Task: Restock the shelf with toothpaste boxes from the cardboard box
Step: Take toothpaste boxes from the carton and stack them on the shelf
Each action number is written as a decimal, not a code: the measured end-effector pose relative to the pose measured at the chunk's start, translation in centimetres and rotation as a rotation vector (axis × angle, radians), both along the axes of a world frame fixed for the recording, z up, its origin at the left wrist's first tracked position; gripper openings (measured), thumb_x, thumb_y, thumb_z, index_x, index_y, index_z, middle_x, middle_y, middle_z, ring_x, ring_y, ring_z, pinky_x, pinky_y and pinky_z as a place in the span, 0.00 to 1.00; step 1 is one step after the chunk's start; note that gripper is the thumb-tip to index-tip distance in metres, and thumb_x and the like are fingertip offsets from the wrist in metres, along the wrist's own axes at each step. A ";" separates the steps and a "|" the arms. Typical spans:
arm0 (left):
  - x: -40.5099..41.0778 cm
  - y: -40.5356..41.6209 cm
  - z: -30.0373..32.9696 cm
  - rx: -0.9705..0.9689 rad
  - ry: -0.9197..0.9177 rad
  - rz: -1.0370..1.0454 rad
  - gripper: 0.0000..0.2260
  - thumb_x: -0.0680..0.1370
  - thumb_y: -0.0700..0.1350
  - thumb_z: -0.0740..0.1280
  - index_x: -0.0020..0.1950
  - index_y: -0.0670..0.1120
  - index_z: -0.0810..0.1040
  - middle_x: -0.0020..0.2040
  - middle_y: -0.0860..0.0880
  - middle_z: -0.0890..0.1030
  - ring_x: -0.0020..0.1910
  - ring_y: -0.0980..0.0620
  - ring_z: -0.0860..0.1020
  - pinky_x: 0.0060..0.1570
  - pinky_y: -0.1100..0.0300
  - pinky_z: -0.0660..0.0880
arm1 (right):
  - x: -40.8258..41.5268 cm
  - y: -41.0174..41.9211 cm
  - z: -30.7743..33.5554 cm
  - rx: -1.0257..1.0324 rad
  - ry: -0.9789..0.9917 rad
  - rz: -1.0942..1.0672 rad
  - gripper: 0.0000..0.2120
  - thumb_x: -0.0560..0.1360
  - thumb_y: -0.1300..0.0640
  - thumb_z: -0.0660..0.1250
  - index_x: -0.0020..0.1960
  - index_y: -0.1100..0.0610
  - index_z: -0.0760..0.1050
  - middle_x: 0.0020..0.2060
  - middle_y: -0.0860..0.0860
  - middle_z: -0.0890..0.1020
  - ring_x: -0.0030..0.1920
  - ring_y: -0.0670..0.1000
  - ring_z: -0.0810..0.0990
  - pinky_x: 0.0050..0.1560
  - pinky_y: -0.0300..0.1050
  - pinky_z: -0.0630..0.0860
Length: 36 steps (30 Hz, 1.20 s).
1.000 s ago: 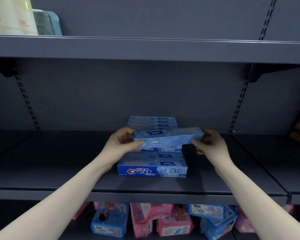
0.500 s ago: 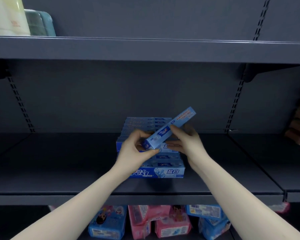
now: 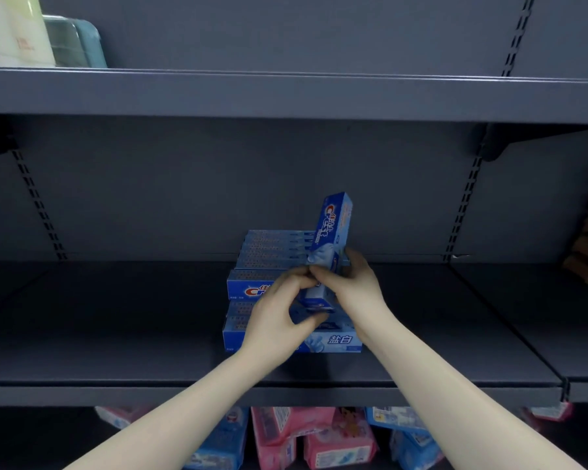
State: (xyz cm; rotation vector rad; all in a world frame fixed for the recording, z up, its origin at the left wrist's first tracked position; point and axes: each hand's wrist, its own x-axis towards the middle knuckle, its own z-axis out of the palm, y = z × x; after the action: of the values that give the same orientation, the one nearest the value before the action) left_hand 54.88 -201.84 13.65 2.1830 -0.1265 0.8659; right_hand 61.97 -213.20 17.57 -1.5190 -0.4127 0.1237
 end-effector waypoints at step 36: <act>-2.9 9.0 -0.2 -0.346 0.149 0.076 0.21 0.72 0.39 0.72 0.43 0.69 0.79 0.51 0.54 0.80 0.49 0.58 0.80 0.47 0.63 0.77 | 2.4 -4.3 -1.6 -0.456 -0.226 0.193 0.15 0.68 0.63 0.74 0.50 0.47 0.78 0.51 0.43 0.81 0.55 0.43 0.78 0.59 0.38 0.72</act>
State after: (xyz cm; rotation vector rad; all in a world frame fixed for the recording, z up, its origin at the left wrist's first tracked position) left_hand 51.94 -192.81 13.42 1.9261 0.1692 0.7046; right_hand 64.33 -217.51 16.01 -1.9478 -0.7499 0.2089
